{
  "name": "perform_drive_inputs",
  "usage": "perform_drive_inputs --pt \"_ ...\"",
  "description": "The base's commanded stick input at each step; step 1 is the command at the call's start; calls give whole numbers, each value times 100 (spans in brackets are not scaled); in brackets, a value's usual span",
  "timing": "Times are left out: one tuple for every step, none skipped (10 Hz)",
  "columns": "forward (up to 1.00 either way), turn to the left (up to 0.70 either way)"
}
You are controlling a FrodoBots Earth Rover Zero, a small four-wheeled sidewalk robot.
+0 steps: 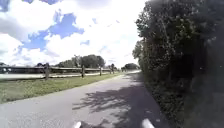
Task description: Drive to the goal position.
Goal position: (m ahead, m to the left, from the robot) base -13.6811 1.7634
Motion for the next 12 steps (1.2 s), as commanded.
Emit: perform_drive_inputs --pt "0 0" --pt "0 0" --pt "0 0" --pt "0 0" --pt "0 48" --pt "0 70" --pt "0 70" --pt "0 70" --pt "0 70" --pt "0 70" --pt "0 70" --pt "0 70"
